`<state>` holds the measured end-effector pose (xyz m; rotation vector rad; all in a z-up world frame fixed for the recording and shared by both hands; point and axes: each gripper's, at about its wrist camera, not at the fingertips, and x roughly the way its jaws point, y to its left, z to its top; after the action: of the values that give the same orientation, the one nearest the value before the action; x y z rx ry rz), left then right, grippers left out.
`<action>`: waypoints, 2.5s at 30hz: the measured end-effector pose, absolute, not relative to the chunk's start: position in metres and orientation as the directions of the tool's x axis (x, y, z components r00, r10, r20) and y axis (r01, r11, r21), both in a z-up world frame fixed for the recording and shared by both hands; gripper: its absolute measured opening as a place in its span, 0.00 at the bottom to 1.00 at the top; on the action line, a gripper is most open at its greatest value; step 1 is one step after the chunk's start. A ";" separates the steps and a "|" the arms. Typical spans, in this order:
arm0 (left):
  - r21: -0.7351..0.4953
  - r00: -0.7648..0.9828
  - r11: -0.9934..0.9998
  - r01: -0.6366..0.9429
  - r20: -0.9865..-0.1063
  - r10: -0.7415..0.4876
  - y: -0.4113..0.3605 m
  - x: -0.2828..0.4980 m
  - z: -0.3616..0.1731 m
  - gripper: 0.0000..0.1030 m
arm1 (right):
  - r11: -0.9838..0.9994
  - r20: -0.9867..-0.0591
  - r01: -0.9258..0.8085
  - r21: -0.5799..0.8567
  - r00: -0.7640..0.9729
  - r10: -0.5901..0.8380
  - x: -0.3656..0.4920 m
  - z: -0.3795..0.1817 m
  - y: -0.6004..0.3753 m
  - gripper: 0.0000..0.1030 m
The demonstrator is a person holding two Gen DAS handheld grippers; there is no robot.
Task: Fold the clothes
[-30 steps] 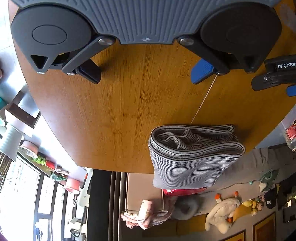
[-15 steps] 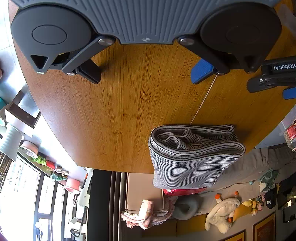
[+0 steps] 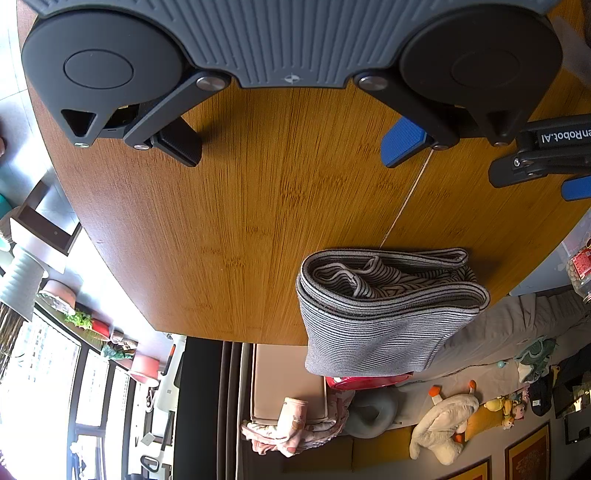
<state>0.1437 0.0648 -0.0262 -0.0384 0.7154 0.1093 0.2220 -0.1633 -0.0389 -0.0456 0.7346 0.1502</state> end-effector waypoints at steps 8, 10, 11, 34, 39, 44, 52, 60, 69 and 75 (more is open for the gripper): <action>0.002 0.749 0.992 -0.130 -0.655 0.099 0.063 0.144 -0.027 1.00 | 0.987 -0.671 -0.157 0.011 0.731 0.124 0.223 -0.039 -0.163 1.00; 0.002 0.749 0.991 -0.133 -0.655 0.102 0.063 0.144 -0.027 1.00 | 0.987 -0.671 -0.163 0.012 0.730 0.128 0.223 -0.038 -0.163 1.00; 0.002 0.749 0.991 -0.133 -0.655 0.102 0.063 0.144 -0.027 1.00 | 0.986 -0.671 -0.167 0.012 0.729 0.131 0.223 -0.039 -0.163 1.00; -0.003 0.747 0.987 -0.163 -0.653 0.122 0.061 0.146 -0.027 1.00 | 0.984 -0.671 -0.176 0.012 0.728 0.138 0.224 -0.038 -0.163 1.00; -0.004 0.748 0.987 -0.162 -0.653 0.120 0.061 0.147 -0.027 1.00 | 0.984 -0.671 -0.176 0.012 0.728 0.138 0.224 -0.038 -0.163 1.00; -0.005 0.749 0.987 -0.163 -0.652 0.120 0.061 0.146 -0.027 1.00 | 0.984 -0.671 -0.176 0.012 0.728 0.139 0.224 -0.038 -0.163 1.00; -0.006 0.749 0.987 -0.162 -0.652 0.119 0.062 0.146 -0.027 1.00 | 0.984 -0.671 -0.177 0.012 0.728 0.139 0.225 -0.038 -0.164 1.00; -0.009 0.750 0.987 -0.162 -0.651 0.117 0.062 0.146 -0.026 1.00 | 0.984 -0.671 -0.177 0.012 0.728 0.140 0.225 -0.039 -0.164 1.00; -0.009 0.750 0.987 -0.162 -0.651 0.117 0.062 0.145 -0.026 1.00 | 0.984 -0.671 -0.177 0.012 0.728 0.140 0.225 -0.038 -0.164 1.00; -0.005 0.749 0.987 -0.162 -0.651 0.120 0.062 0.145 -0.026 1.00 | 0.984 -0.671 -0.177 0.013 0.728 0.140 0.225 -0.038 -0.164 1.00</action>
<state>0.1452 0.0617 -0.0263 -0.0630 0.7074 0.1540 0.2249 -0.1644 -0.0384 -0.0536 0.7345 0.1746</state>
